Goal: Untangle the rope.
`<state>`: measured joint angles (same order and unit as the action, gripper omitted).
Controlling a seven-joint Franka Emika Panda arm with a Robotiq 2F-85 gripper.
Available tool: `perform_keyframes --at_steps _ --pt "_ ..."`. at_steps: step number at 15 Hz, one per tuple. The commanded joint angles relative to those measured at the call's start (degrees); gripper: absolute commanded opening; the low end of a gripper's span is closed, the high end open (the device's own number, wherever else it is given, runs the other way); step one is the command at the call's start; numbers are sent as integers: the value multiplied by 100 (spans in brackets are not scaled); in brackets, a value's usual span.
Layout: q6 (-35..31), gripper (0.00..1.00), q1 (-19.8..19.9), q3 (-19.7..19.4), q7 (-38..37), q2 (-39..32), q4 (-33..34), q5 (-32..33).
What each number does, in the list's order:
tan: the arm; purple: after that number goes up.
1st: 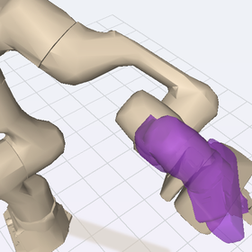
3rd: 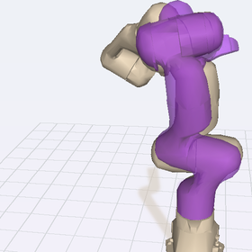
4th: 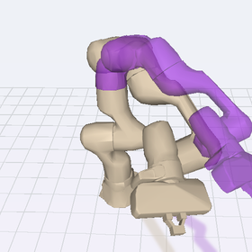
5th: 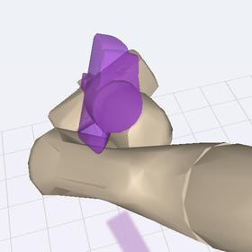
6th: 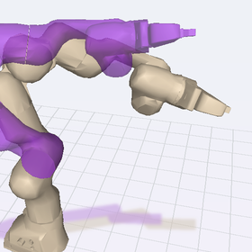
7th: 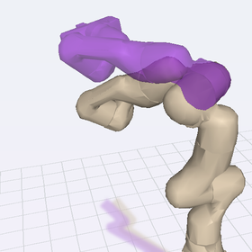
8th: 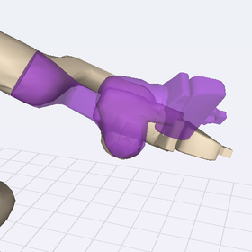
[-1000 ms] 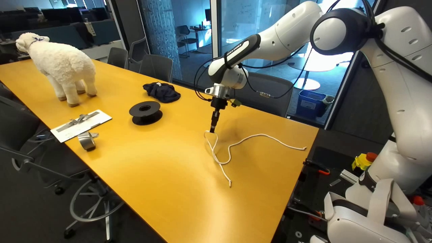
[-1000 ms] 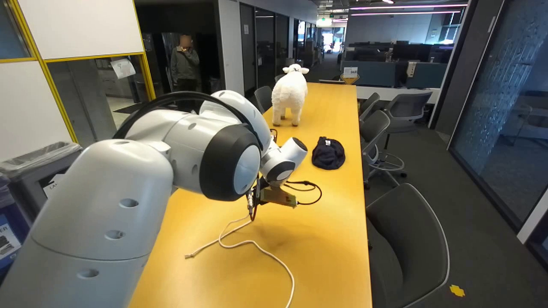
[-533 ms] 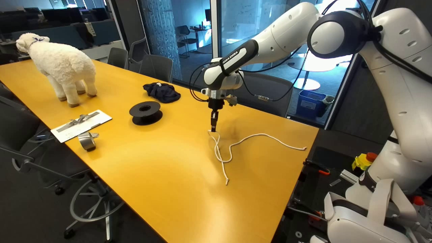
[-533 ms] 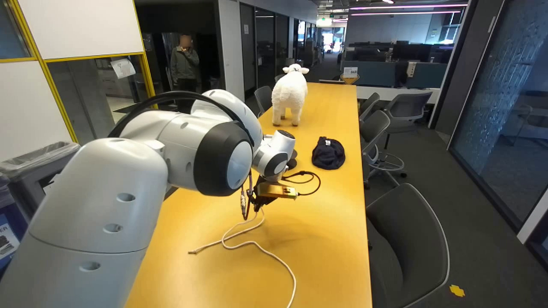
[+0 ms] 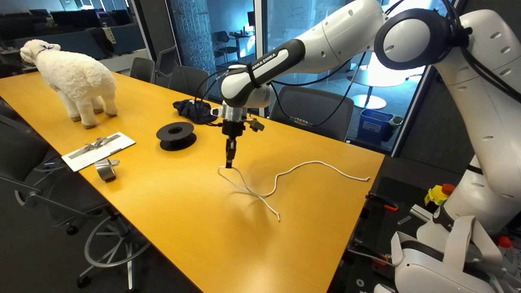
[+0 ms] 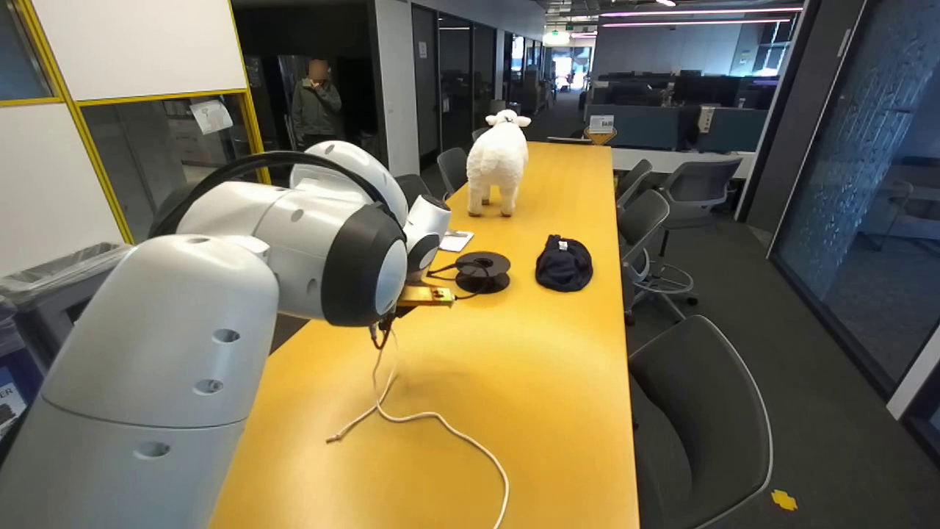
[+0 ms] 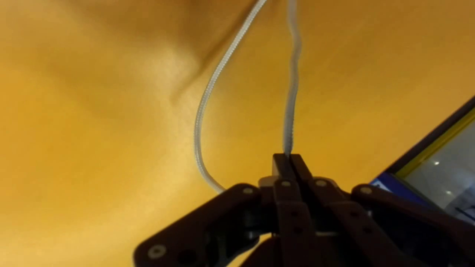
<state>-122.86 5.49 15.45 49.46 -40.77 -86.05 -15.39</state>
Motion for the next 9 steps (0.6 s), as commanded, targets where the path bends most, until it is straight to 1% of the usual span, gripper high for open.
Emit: perform_keyframes --at_steps 1,3,4,6,9 --pt "359 2 59 415 599 111 344 -422" --pt "401 2 106 535 868 203 385 -684" --pt "389 2 114 504 937 240 394 -780" --pt "357 2 111 348 930 237 435 -871" --pt "309 2 108 41 723 64 511 -734"
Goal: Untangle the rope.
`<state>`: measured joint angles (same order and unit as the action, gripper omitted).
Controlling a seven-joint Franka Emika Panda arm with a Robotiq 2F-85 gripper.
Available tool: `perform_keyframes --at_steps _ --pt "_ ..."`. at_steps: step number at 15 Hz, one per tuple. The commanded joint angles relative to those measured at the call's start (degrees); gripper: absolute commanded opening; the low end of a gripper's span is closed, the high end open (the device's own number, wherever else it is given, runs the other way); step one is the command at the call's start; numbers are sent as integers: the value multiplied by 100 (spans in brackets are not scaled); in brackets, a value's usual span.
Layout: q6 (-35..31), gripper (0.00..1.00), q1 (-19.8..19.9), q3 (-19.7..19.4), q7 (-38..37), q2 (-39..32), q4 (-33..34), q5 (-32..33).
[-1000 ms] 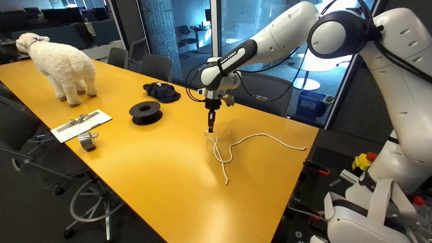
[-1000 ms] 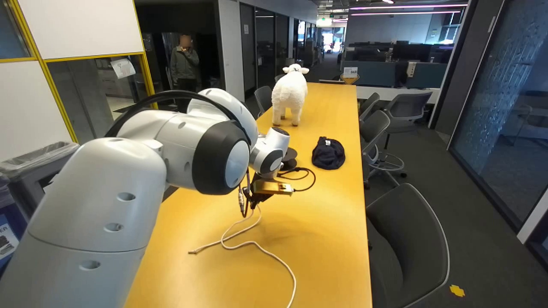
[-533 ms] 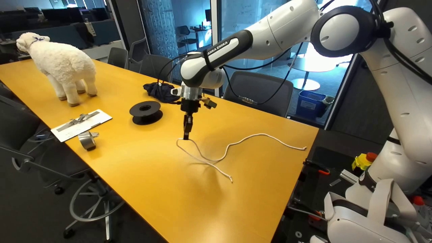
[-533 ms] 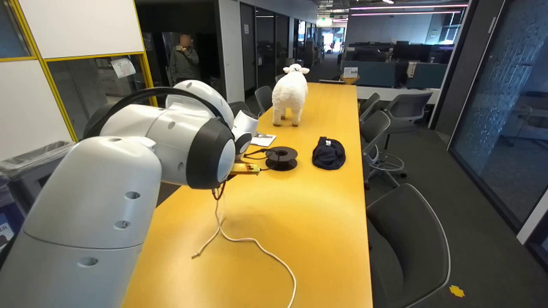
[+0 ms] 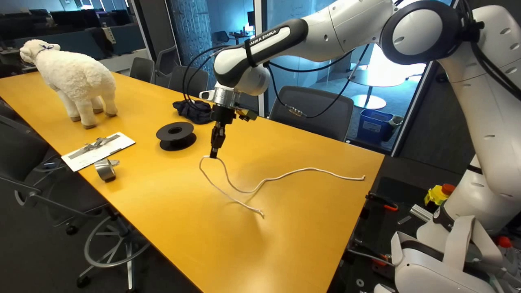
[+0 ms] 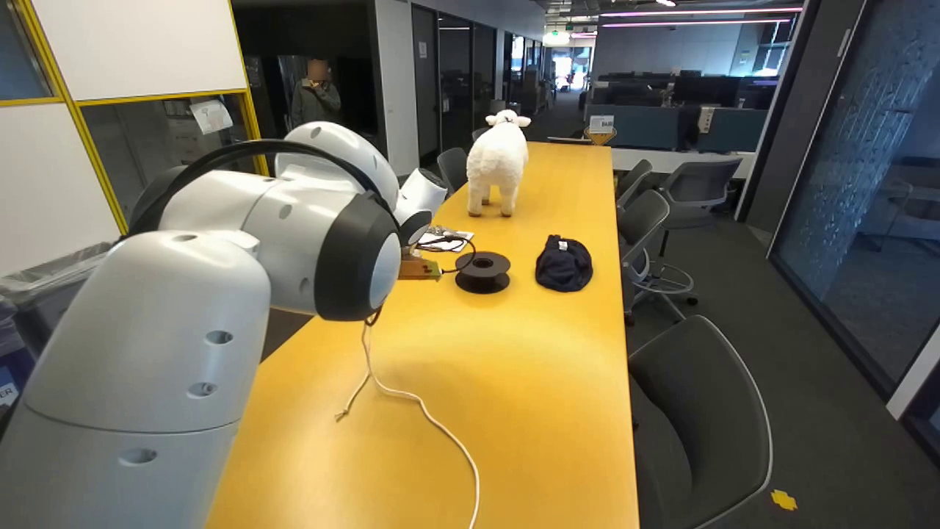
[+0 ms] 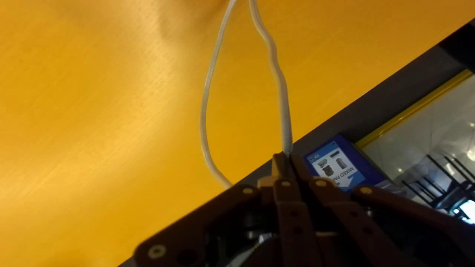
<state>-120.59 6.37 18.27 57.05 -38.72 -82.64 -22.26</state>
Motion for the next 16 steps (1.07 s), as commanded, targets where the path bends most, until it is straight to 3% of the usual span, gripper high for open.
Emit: perform_keyframes --at_steps 1,7,11,16 --pt "86 2 43 -323 -54 -199 190 -24" --pt "277 2 177 -734 -15 -557 398 272" --pt "995 2 410 -616 671 -841 860 289" --pt "1688 2 400 -774 888 -1257 1530 458"
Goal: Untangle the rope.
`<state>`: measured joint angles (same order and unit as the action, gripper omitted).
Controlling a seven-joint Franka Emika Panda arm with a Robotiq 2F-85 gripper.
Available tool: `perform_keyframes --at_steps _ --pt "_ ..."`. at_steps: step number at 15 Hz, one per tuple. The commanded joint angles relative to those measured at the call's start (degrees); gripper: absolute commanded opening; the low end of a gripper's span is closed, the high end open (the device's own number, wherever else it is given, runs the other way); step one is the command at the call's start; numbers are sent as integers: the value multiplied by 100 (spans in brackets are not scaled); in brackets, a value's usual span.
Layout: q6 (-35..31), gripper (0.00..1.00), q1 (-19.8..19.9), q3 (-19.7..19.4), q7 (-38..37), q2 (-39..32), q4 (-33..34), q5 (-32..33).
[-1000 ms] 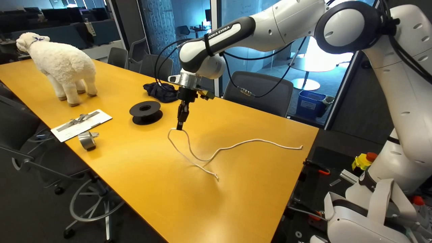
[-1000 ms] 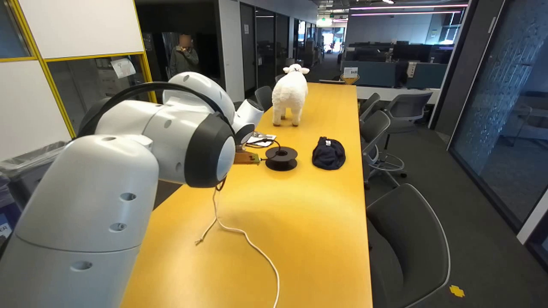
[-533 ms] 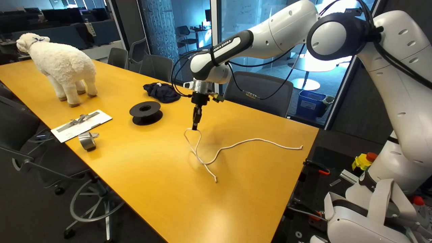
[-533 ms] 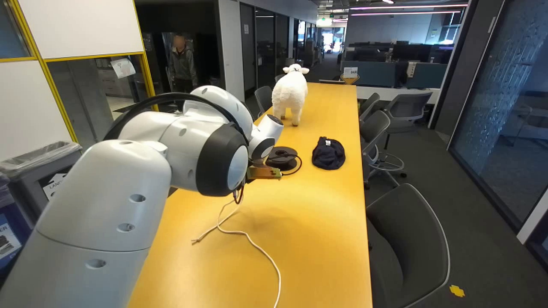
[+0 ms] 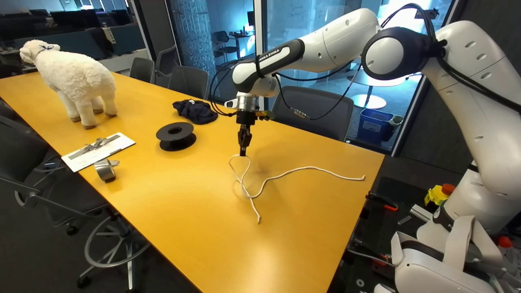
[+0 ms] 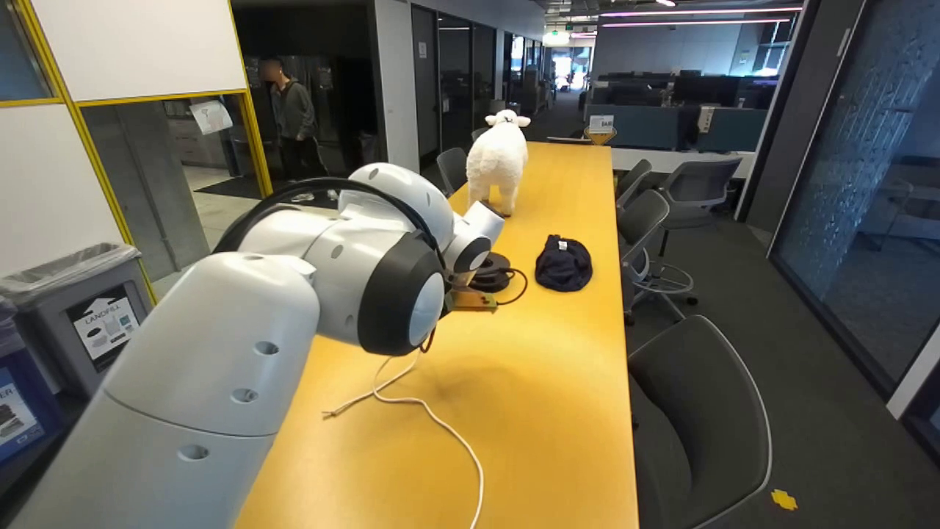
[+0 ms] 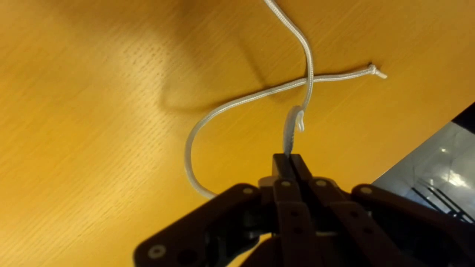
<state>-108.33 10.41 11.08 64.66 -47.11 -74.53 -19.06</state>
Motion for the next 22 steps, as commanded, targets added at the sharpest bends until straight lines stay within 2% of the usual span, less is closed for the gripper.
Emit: perform_keyframes --at_steps 1,3,4,5,7,12,16,22 --pt "559 2 9 -86 109 -507 849 175" --pt "677 2 37 -154 22 -667 1071 214" --pt "771 6 48 -189 -64 -748 1188 222" --pt "882 31 51 -237 -152 -827 1302 259" --pt "922 32 48 -316 -366 -912 1398 280" --pt "311 68 -119 -565 -1479 -730 1077 394" --pt "-512 98 -388 -639 -2749 -457 392 556" --pt "-1906 100 -952 -618 -4932 81 -1180 671"
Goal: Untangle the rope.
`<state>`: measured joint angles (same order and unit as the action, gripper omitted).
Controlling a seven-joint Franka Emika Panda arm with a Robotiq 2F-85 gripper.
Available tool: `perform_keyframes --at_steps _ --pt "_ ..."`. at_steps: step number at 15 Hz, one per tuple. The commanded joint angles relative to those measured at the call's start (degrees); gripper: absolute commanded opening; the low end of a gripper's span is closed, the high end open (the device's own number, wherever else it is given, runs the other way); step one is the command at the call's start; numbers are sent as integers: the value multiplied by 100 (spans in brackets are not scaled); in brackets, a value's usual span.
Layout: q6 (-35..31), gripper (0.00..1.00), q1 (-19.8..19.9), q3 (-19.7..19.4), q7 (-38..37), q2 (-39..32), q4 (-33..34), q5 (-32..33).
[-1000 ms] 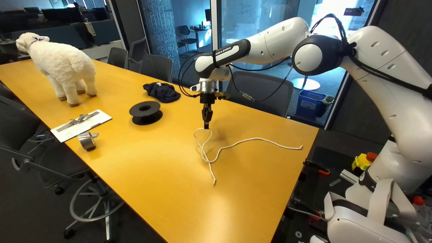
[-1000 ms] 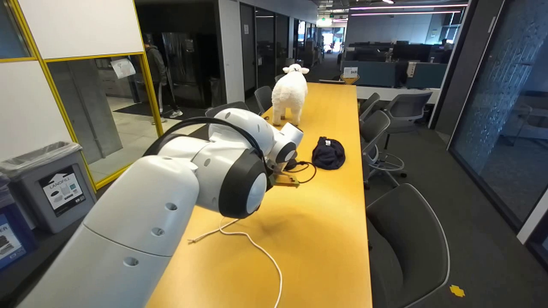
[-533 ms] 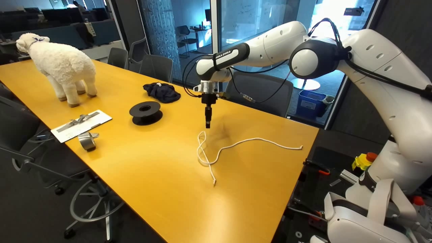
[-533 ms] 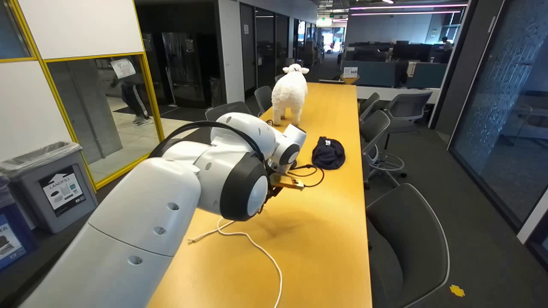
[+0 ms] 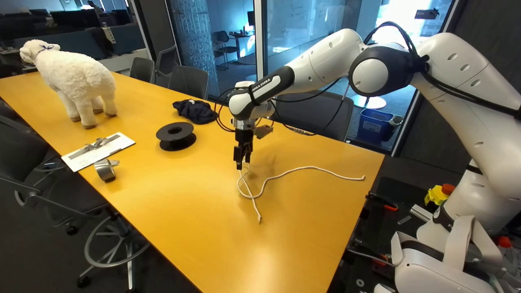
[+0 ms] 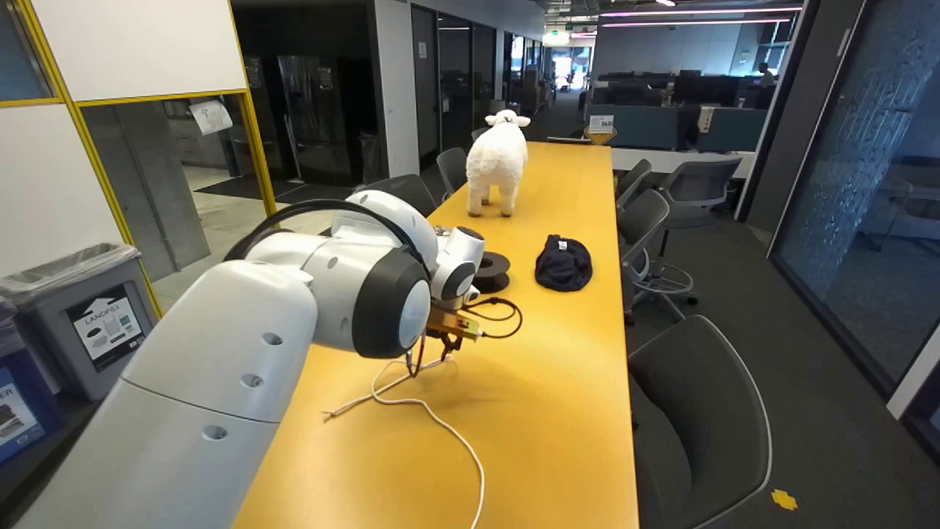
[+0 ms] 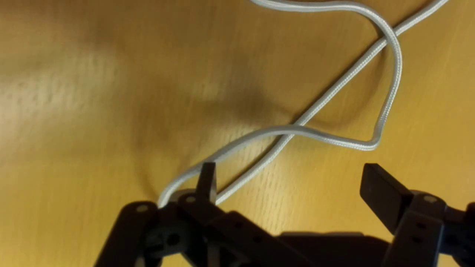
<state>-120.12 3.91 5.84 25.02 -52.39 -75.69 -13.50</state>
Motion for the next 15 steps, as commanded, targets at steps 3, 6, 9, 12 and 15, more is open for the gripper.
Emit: perform_keyframes --at_steps 3,6,9,12,15 --pt "-1546 100 -759 -173 -2073 1010 -1769 198" --pt "-2058 100 -1414 -426 -3337 1389 -2198 551" --pt "-2129 100 -2217 -934 -4630 1666 -2383 1118" --pt "-1956 100 -2874 -1418 -5942 1765 -2496 1763" --pt "-1745 100 -3128 -1633 -7168 1738 -2575 2276"
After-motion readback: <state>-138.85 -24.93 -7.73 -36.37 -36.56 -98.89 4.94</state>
